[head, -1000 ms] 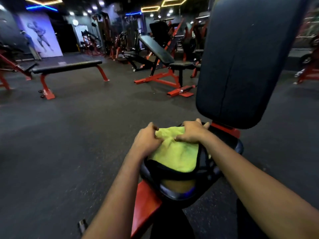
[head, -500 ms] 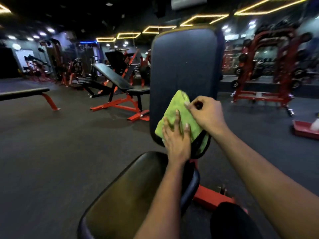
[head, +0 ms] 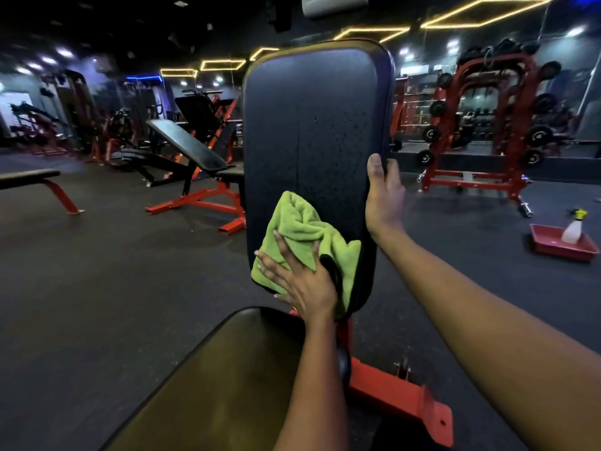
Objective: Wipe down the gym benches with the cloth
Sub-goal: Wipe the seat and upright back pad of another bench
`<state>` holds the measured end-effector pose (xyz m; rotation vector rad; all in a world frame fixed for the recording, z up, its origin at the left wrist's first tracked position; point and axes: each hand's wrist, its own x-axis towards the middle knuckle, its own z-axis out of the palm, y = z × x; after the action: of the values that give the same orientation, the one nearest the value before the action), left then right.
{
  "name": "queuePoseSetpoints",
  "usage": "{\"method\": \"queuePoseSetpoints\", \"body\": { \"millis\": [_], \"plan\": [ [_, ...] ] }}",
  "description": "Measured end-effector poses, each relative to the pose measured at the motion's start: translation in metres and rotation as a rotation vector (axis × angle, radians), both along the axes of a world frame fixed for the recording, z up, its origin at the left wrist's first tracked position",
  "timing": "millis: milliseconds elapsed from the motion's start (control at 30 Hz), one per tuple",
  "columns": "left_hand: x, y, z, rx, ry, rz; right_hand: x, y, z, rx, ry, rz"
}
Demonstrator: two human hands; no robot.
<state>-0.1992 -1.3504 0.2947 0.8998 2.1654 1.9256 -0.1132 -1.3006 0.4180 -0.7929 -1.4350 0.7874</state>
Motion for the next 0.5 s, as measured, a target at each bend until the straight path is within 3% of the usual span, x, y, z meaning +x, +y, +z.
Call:
{"method": "queuePoseSetpoints", "body": {
  "millis": [133,267,400,500],
  "plan": [
    [-0.018,-0.004,0.0,0.08,-0.016,0.057,0.0,0.004,-0.003,0.047,0.027,0.004],
    [-0.013,-0.011,0.023,0.297,-0.297,-0.063,0.001,0.006,-0.005,0.036,0.014,0.005],
    [0.025,-0.003,0.028,0.042,-0.147,-0.072,0.003,0.003,-0.006,0.071,0.04,0.012],
    [0.035,0.003,0.019,0.035,-0.103,0.01,0.003,0.006,-0.006,0.098,0.056,0.032]
  ]
}}
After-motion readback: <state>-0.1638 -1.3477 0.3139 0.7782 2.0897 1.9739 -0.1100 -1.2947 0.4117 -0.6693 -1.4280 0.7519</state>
